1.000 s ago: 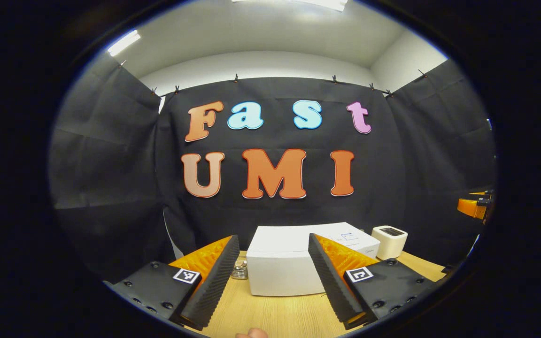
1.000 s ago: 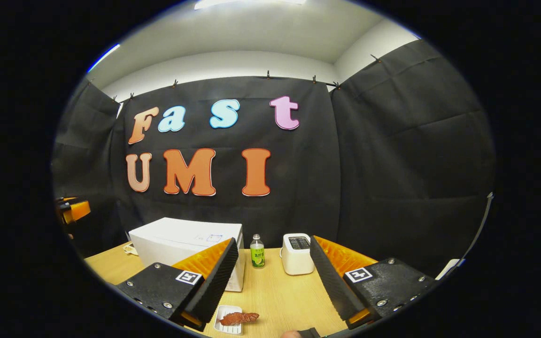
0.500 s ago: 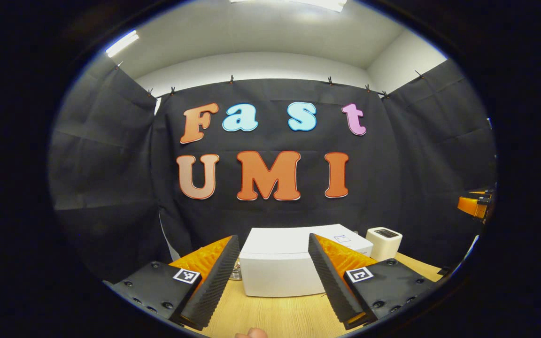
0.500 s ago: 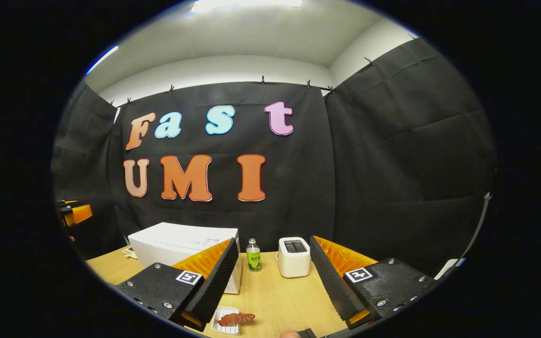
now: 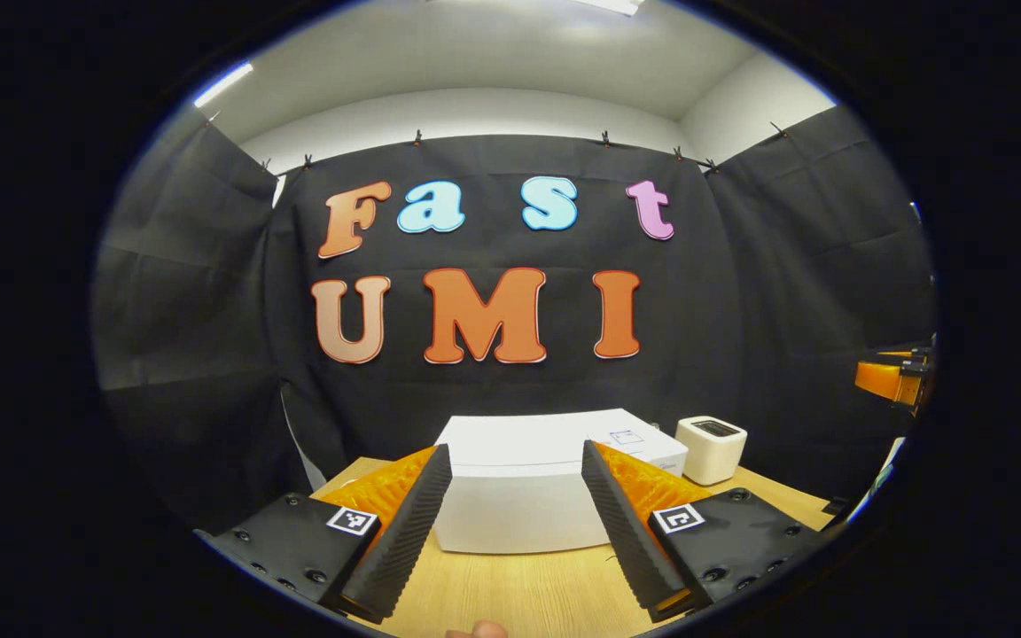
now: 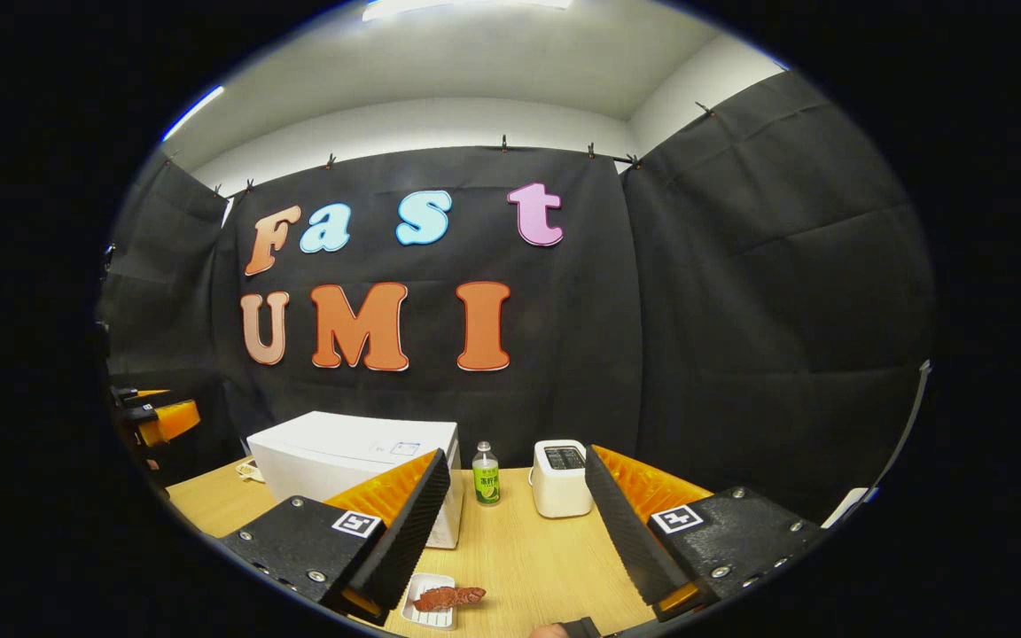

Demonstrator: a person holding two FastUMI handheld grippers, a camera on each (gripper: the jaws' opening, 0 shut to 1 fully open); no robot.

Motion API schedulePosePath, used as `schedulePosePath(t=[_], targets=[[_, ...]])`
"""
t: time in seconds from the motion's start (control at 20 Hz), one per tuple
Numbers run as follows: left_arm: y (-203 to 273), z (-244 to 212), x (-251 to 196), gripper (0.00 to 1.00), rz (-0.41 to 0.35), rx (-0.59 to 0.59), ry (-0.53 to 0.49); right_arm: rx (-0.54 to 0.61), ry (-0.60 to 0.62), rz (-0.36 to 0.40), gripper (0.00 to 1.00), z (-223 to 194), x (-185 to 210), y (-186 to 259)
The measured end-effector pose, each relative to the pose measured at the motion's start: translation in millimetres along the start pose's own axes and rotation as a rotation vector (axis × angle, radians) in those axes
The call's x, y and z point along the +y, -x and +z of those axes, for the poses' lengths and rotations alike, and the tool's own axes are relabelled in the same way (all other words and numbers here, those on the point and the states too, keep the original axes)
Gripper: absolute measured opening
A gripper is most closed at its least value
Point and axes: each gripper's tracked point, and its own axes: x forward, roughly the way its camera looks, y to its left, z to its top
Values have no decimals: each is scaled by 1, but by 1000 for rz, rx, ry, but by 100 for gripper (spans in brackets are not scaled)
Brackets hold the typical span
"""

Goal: Open the microwave oven with the left hand, put the food in, and close the microwave oven.

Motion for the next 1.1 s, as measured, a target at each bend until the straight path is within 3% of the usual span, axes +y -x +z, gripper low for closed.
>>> schedulePosePath(t=[0.7, 0.75, 0.8, 1.05, 1.1], targets=[[-68, -80, -122, 94, -129, 32, 37, 34, 13, -87, 95, -21, -50, 0], [-72, -90, -129, 97, -133, 43, 38, 35, 24, -101, 95, -21, -56, 0], [-79, -97, -134, 94, -135, 49, 34, 36, 31, -112, 95, -22, -61, 0], [-120, -138, -156, 97, -124, 77, 7, 56, 44, -143, 95, -31, -78, -3], [-128, -149, -159, 94, -122, 90, 4, 59, 47, -149, 95, -32, -81, -4]])
